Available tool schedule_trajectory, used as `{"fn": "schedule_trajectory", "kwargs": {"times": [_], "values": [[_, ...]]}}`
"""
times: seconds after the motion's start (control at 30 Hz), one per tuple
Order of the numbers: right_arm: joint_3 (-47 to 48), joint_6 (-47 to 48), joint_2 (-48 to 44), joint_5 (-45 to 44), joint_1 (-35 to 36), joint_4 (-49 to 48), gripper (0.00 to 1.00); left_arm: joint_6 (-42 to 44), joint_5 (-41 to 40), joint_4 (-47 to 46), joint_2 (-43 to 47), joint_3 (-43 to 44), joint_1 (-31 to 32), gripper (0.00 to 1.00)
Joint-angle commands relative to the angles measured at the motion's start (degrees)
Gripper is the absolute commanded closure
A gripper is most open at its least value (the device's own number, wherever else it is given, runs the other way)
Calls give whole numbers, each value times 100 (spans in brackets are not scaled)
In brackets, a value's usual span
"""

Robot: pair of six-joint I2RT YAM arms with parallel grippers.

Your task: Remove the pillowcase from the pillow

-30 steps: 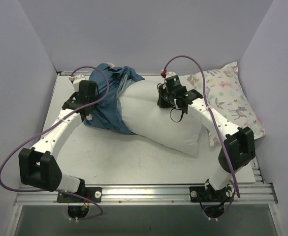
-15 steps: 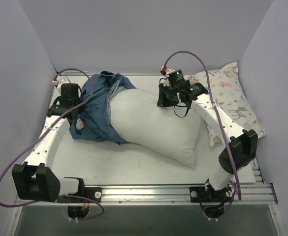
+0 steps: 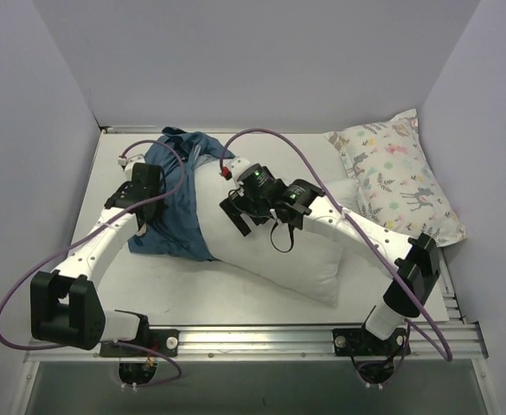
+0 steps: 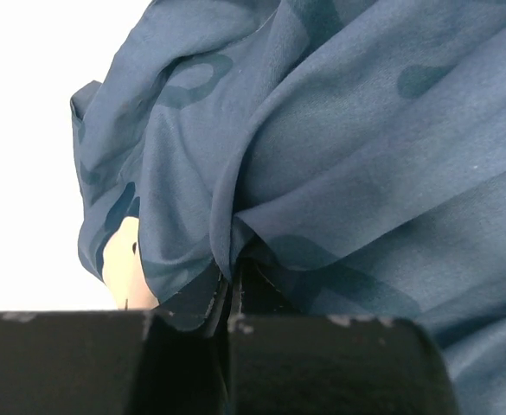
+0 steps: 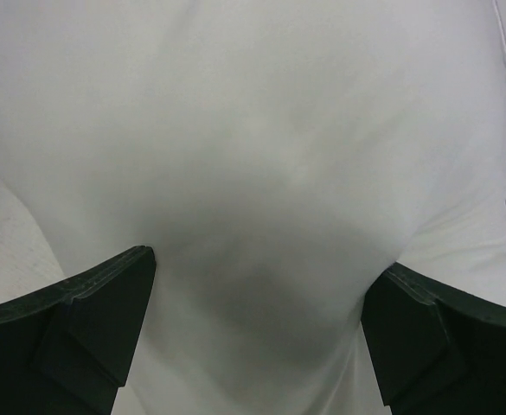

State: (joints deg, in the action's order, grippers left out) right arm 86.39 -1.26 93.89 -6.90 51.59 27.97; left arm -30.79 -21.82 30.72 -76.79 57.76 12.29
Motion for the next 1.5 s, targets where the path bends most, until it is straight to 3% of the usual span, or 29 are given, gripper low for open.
{"fn": "schedule_trajectory", "kwargs": {"times": [0.0, 0.2, 0.37, 0.63, 0.93, 1.17, 1.27, 1.3, 1.33, 1.37, 1.43, 1.47], "values": [[-158, 310, 305, -109, 368, -494, 0, -138, 284, -303, -55, 16, 89, 100], [71, 407, 614, -2103, 388, -529, 0, -129, 310, -330, -108, 8, 168, 100], [141, 477, -264, -2026, 255, -714, 0, -138, 301, -409, -90, -107, 168, 100], [-51, 933, -652, -1210, 746, -906, 0, -156, 416, -462, -143, -37, 194, 100], [-1035, 882, 401, -708, 1169, -1381, 0, -51, 512, -392, -178, 218, 203, 100], [-1002, 794, 1245, -1374, 1116, -1566, 0, -33, 679, -348, -231, 412, 194, 100], [-757, 567, 1474, -1490, 906, -1304, 25, -6, 723, -330, -196, 464, 203, 100], [-694, 513, 1501, -1499, 775, -1233, 66, 2, 723, -321, -187, 482, 194, 100], [-676, 443, 1466, -1595, 721, -1189, 89, 46, 732, -295, -178, 534, 194, 100], [-659, 407, 1440, -1691, 686, -1136, 100, 64, 776, -286, -178, 561, 186, 100], [-624, 319, 1264, -1824, 554, -1039, 100, 151, 933, -277, -187, 649, 186, 99], [-589, 276, 1185, -1859, 493, -934, 100, 187, 1039, -286, -195, 736, 186, 90]]}}
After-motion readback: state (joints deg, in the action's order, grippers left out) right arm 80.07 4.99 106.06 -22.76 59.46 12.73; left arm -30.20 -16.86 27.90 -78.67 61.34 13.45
